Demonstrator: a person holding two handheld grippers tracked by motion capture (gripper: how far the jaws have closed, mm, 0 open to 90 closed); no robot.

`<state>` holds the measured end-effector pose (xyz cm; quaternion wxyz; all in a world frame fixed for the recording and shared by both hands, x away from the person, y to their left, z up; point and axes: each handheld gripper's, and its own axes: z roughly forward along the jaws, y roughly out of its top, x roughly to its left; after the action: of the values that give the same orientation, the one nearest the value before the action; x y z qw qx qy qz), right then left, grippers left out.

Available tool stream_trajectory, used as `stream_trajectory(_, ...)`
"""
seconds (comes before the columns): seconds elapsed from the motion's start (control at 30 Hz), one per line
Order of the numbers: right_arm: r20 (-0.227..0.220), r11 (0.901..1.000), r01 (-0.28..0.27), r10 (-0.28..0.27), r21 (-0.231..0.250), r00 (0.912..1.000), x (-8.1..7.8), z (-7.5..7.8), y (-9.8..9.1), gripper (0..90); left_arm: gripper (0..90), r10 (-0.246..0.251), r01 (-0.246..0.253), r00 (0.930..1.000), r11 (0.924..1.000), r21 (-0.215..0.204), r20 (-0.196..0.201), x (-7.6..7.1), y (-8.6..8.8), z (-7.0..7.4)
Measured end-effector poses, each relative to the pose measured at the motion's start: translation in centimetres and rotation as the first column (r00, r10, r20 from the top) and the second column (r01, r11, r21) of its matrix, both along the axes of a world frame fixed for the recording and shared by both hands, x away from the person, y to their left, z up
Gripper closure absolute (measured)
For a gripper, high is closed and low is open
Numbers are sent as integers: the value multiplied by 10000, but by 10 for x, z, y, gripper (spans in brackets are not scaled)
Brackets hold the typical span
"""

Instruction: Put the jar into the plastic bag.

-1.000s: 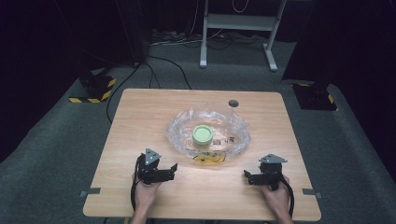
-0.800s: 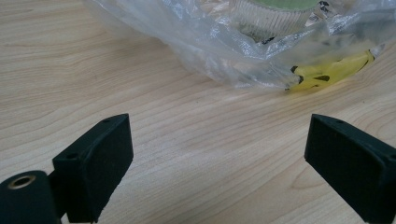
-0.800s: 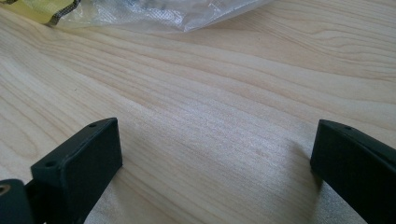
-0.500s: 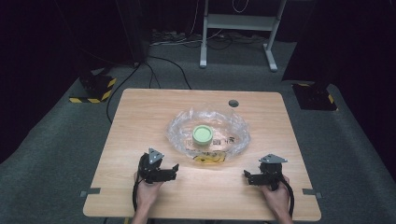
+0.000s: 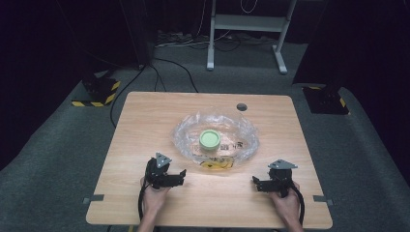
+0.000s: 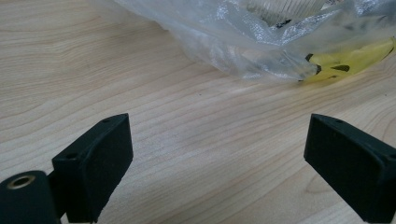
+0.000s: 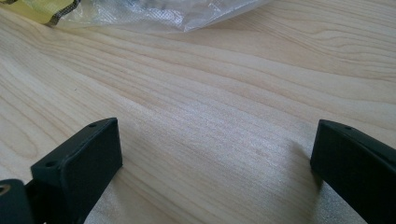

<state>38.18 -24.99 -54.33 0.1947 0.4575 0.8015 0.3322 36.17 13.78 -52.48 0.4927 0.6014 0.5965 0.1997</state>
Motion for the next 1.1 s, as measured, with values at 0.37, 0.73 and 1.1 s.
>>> stream_trajectory(0.37,12,10000,-7,7,-3,10000,0,0,0,18,85,-42,46,9998,9997,223,-178,2,0,-3)
stream_trajectory(0.73,1,10000,0,0,0,10000,0,0,0,18,85,42,-37,9996,9998,188,-285,6,-1,-6)
stream_trajectory(1.1,12,10000,-9,9,-4,10000,0,0,0,18,84,57,-48,9994,9997,260,-331,11,-2,-10)
